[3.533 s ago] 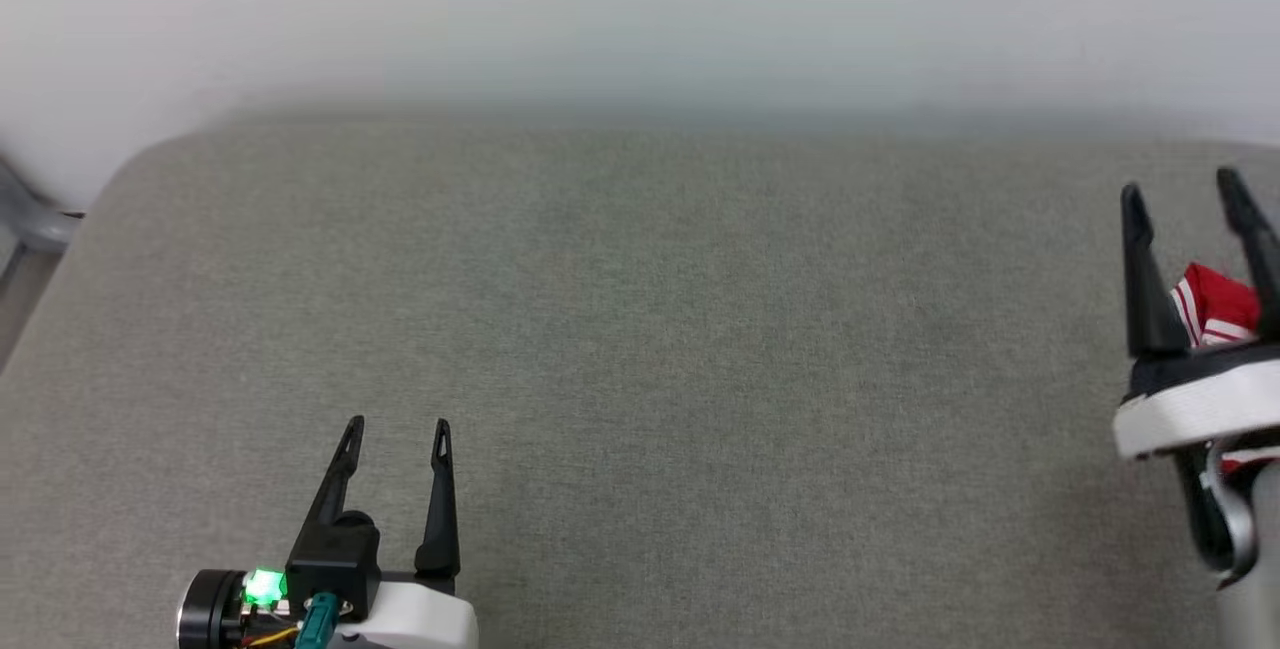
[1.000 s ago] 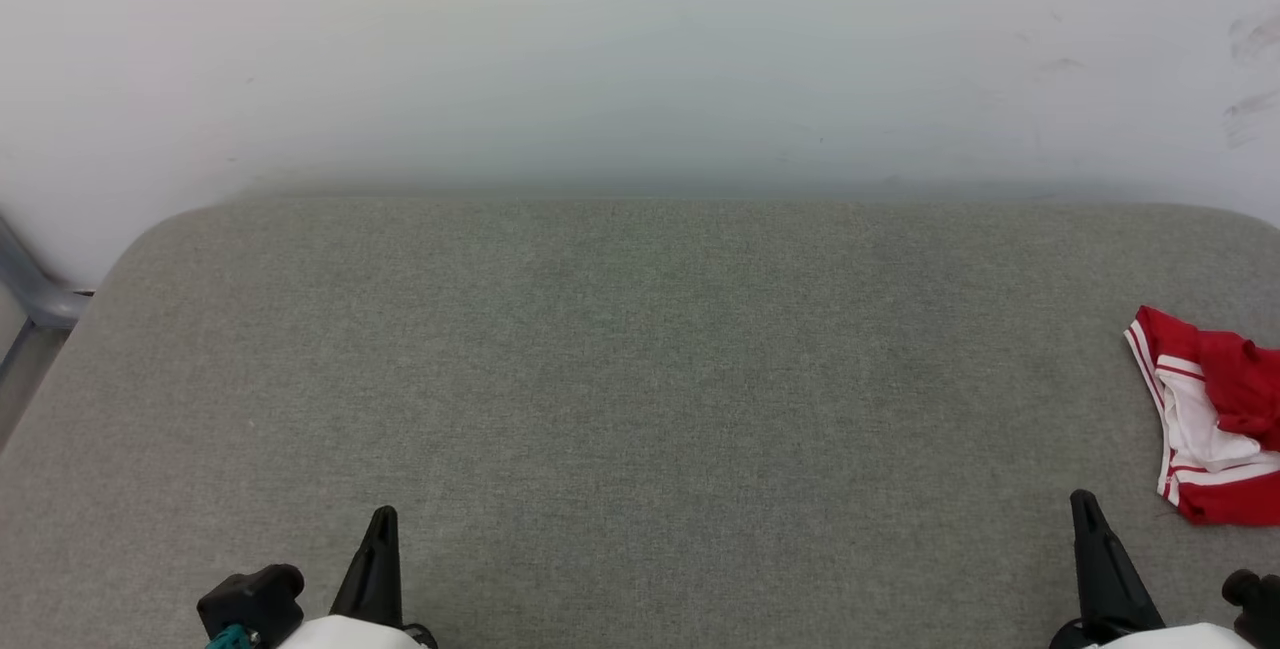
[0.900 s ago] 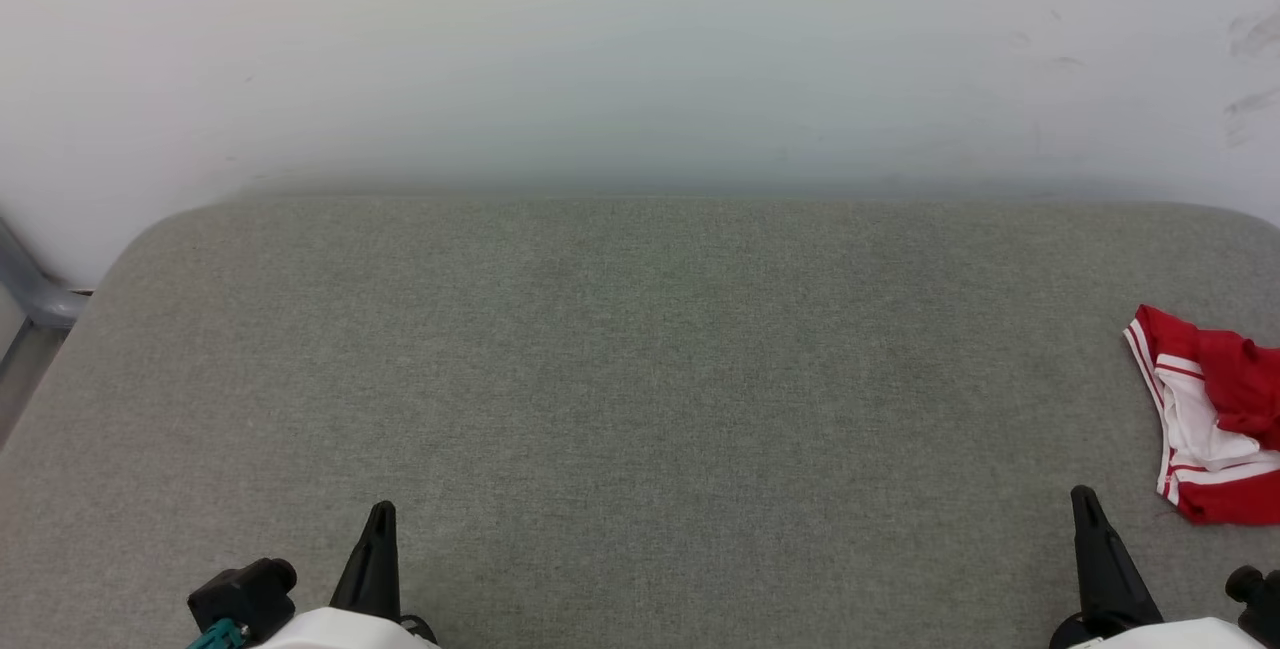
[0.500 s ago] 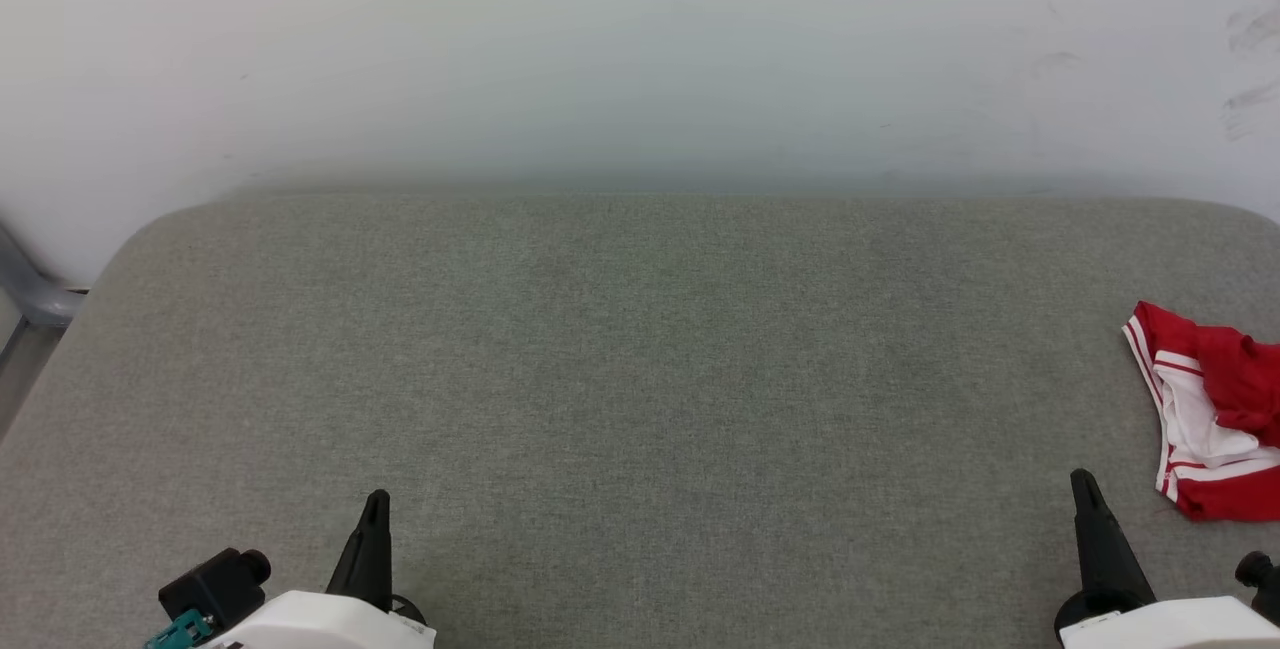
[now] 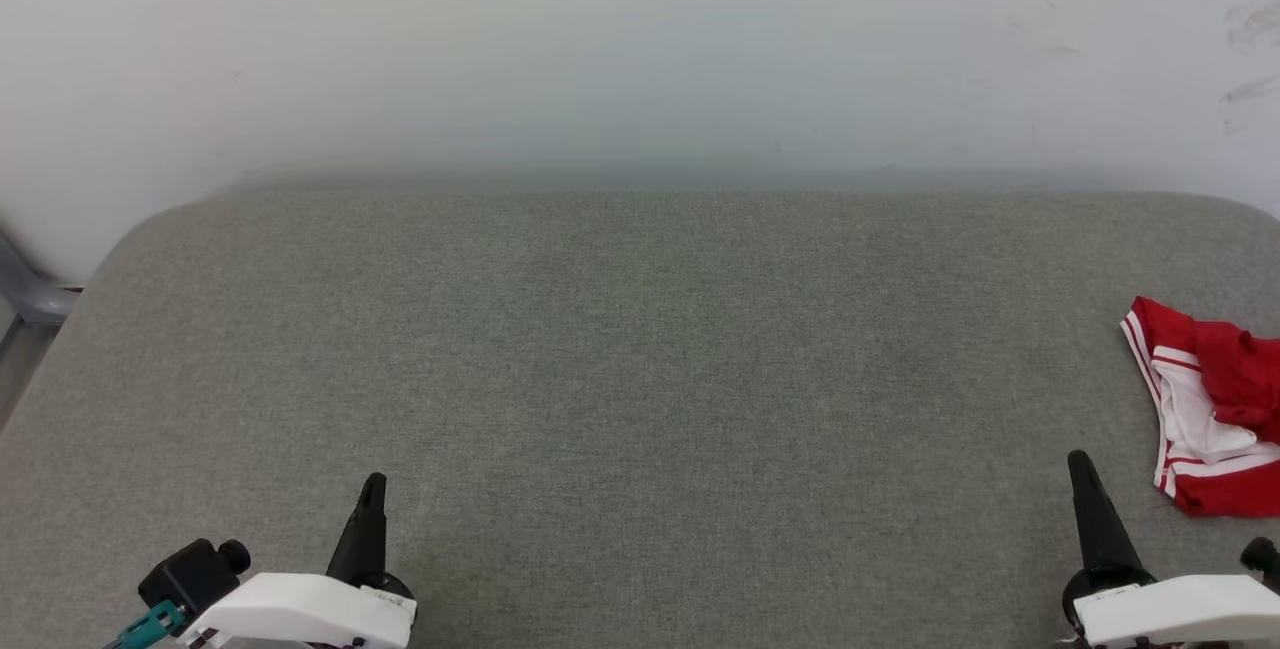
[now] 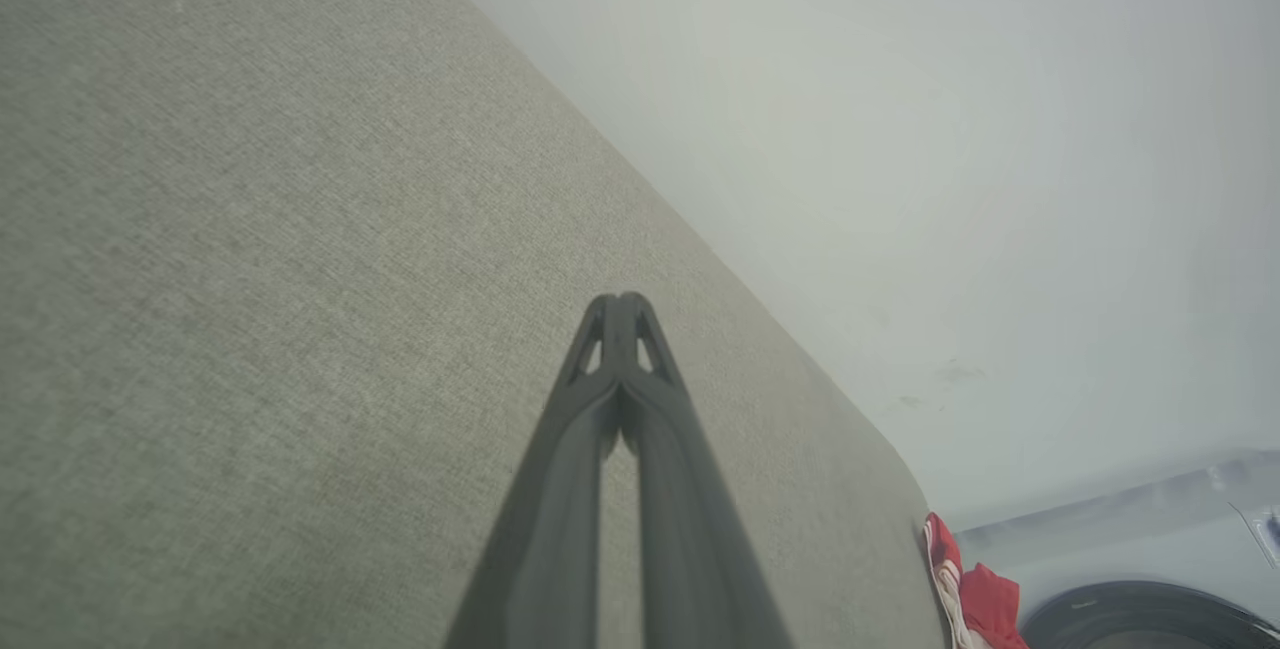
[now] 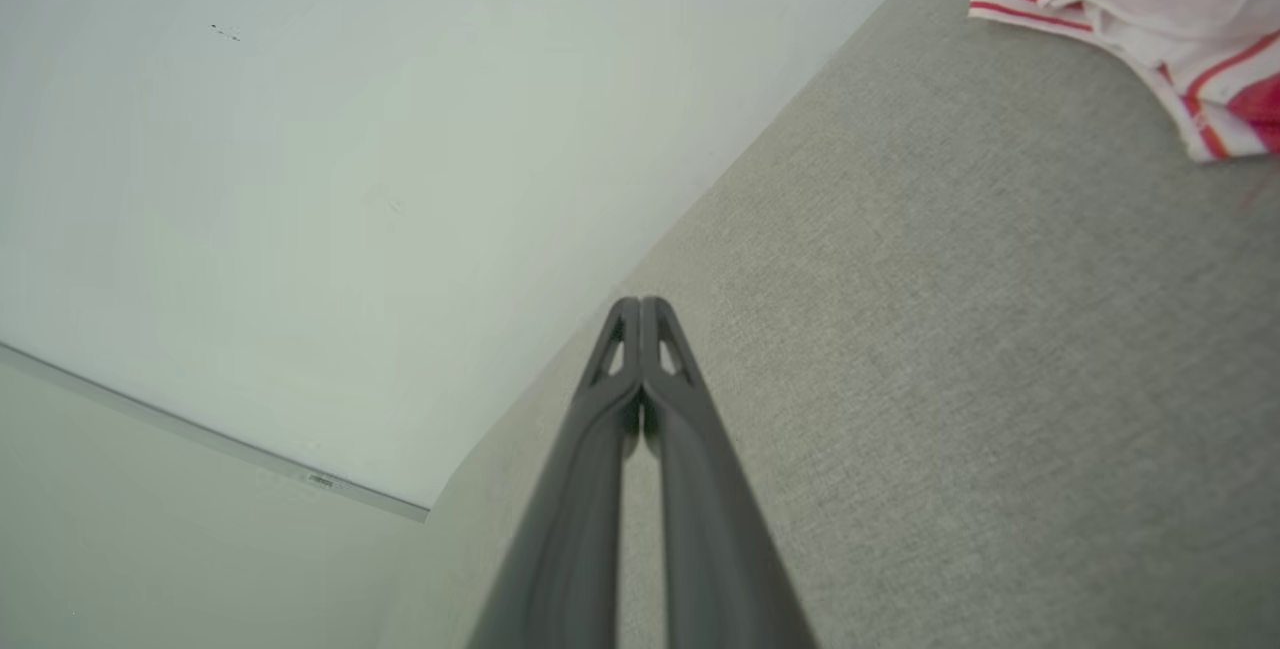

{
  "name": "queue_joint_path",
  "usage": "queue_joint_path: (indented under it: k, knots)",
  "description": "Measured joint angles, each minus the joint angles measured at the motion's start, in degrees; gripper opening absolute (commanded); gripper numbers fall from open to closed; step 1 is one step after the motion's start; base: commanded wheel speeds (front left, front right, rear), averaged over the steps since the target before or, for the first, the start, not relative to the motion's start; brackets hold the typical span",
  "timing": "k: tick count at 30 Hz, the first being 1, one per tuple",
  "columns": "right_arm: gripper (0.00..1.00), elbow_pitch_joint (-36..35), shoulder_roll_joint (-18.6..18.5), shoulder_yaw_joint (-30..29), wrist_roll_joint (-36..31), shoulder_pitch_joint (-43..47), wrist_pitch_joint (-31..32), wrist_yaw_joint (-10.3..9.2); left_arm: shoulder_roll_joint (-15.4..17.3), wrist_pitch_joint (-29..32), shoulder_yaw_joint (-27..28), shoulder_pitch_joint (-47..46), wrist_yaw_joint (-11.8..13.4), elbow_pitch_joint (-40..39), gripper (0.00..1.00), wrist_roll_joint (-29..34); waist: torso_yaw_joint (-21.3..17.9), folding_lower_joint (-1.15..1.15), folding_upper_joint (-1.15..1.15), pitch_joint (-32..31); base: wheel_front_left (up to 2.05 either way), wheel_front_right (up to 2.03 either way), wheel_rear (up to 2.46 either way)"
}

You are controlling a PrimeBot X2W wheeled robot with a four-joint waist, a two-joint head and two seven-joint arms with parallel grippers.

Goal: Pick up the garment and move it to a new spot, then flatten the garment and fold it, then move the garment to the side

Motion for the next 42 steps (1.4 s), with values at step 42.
queue_joint_path:
  k: [42]
  knots:
    - [0.0,2.7,0.2,-0.7,22.6,-5.0,6.0,0.0,-1.1,6.0,4.3,-3.9,-3.5,2.1,0.0,-24.4,-0.7,0.0,0.0,1.0,0.0,0.0,0.0]
